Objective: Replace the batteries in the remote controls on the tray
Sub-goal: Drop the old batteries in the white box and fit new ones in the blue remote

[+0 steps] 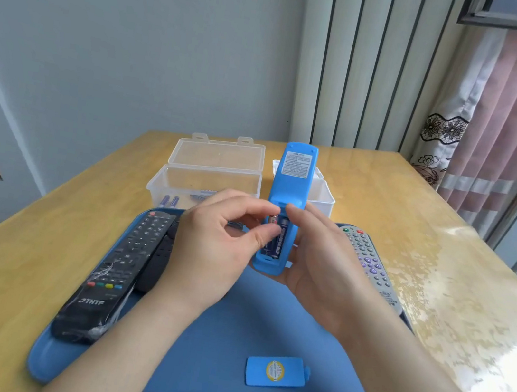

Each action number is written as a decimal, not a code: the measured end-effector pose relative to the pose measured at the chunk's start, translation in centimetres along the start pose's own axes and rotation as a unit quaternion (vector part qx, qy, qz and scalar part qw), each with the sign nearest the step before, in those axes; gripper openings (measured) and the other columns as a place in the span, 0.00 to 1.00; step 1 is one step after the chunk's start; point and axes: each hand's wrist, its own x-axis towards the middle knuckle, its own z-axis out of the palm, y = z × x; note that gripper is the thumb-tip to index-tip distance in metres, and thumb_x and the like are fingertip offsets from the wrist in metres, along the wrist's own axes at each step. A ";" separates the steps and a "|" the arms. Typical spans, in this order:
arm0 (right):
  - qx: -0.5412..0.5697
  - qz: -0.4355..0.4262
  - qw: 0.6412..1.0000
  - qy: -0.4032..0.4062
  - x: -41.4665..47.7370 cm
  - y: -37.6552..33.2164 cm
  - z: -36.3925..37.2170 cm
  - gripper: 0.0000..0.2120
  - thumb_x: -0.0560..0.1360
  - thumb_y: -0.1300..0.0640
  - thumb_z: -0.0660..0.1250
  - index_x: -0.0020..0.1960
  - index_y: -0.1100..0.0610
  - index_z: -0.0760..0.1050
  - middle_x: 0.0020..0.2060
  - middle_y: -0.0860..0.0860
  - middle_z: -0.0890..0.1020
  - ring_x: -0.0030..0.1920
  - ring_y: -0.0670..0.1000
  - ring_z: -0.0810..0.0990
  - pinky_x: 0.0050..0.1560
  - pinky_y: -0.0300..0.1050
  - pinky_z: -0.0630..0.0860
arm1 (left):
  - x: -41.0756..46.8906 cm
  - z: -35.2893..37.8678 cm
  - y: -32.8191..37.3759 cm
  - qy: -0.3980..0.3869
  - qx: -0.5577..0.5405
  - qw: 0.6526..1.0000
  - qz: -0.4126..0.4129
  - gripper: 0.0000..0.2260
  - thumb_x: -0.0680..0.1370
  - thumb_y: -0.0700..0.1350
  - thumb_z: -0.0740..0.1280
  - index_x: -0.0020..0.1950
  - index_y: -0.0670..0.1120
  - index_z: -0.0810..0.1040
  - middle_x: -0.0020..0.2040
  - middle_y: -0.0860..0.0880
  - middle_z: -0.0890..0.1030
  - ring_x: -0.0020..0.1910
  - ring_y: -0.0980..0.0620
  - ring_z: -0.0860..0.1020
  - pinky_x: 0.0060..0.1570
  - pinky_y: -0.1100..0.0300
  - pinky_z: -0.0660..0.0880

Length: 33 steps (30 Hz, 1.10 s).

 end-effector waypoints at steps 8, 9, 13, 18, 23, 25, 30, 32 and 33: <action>-0.012 -0.045 0.999 -0.008 -0.3 -0.2 0.2 0.14 0.83 0.55 0.56 0.57 0.59 0.78 0.45 0.55 0.85 0.45 0.54 0.84 0.49 0.57 0.81 | 0.2 -0.5 -0.7 0.010 0.159 0.980 0.122 0.10 0.73 0.48 0.72 0.52 0.50 0.85 0.47 0.55 0.82 0.42 0.54 0.80 0.36 0.57 0.78; -0.014 -0.047 0.999 -0.007 -0.2 -0.3 0.2 0.14 0.84 0.55 0.56 0.57 0.60 0.78 0.46 0.56 0.85 0.45 0.54 0.84 0.49 0.57 0.81 | 0.2 -0.5 -0.7 0.006 0.176 0.975 0.135 0.10 0.74 0.49 0.70 0.53 0.49 0.85 0.48 0.54 0.82 0.44 0.53 0.80 0.37 0.56 0.78; -0.024 -0.050 0.998 -0.008 -0.2 -0.5 0.1 0.13 0.83 0.54 0.57 0.55 0.60 0.78 0.44 0.56 0.84 0.42 0.54 0.84 0.46 0.54 0.82 | 0.2 -0.3 -0.5 0.004 0.218 0.962 0.163 0.12 0.76 0.49 0.67 0.53 0.47 0.85 0.49 0.54 0.84 0.45 0.50 0.83 0.43 0.53 0.80; -0.044 -0.052 0.998 -0.012 0.0 -0.5 -0.2 0.10 0.80 0.63 0.63 0.59 0.65 0.75 0.42 0.57 0.84 0.42 0.56 0.84 0.42 0.51 0.83 | 0.2 -0.2 -0.6 -0.008 0.239 0.957 0.165 0.08 0.76 0.47 0.69 0.51 0.48 0.86 0.49 0.53 0.85 0.46 0.49 0.82 0.44 0.53 0.79; -0.057 -0.054 0.997 0.003 0.0 -0.9 -0.8 0.11 0.79 0.68 0.62 0.61 0.65 0.74 0.45 0.59 0.84 0.43 0.57 0.84 0.43 0.50 0.82 | 0.1 0.2 -0.6 -0.023 0.270 0.943 0.190 0.10 0.75 0.46 0.67 0.51 0.48 0.86 0.52 0.53 0.85 0.49 0.48 0.80 0.46 0.53 0.79; -0.073 -0.051 0.996 0.014 0.0 -0.9 -0.8 0.10 0.80 0.67 0.62 0.60 0.65 0.74 0.44 0.59 0.84 0.42 0.56 0.84 0.42 0.51 0.83 | 0.0 0.2 -0.9 -0.048 0.235 0.959 0.150 0.10 0.75 0.45 0.67 0.52 0.50 0.85 0.54 0.54 0.84 0.50 0.52 0.79 0.50 0.57 0.78; -0.093 -0.062 0.991 0.068 0.4 -1.6 -1.0 0.10 0.80 0.67 0.59 0.58 0.60 0.74 0.46 0.60 0.83 0.41 0.54 0.84 0.50 0.57 0.81 | 0.4 -0.8 0.2 -0.098 0.010 0.995 -0.031 0.06 0.71 0.46 0.69 0.44 0.56 0.84 0.51 0.57 0.84 0.46 0.55 0.82 0.48 0.60 0.79; -0.095 -0.062 0.989 0.098 0.5 -1.9 -1.5 0.11 0.80 0.67 0.58 0.60 0.61 0.72 0.44 0.59 0.82 0.41 0.55 0.84 0.48 0.55 0.82 | 0.2 -1.0 1.1 -0.112 0.051 0.992 0.012 0.03 0.69 0.47 0.71 0.39 0.56 0.82 0.43 0.56 0.81 0.38 0.53 0.78 0.39 0.59 0.76; -0.091 -0.060 0.988 0.110 0.6 -1.8 -1.8 0.11 0.81 0.67 0.57 0.62 0.62 0.70 0.44 0.59 0.82 0.41 0.56 0.84 0.46 0.54 0.82 | 0.0 -1.0 1.8 -0.152 0.075 0.985 0.023 0.03 0.68 0.47 0.72 0.38 0.55 0.81 0.41 0.57 0.78 0.36 0.55 0.75 0.36 0.62 0.72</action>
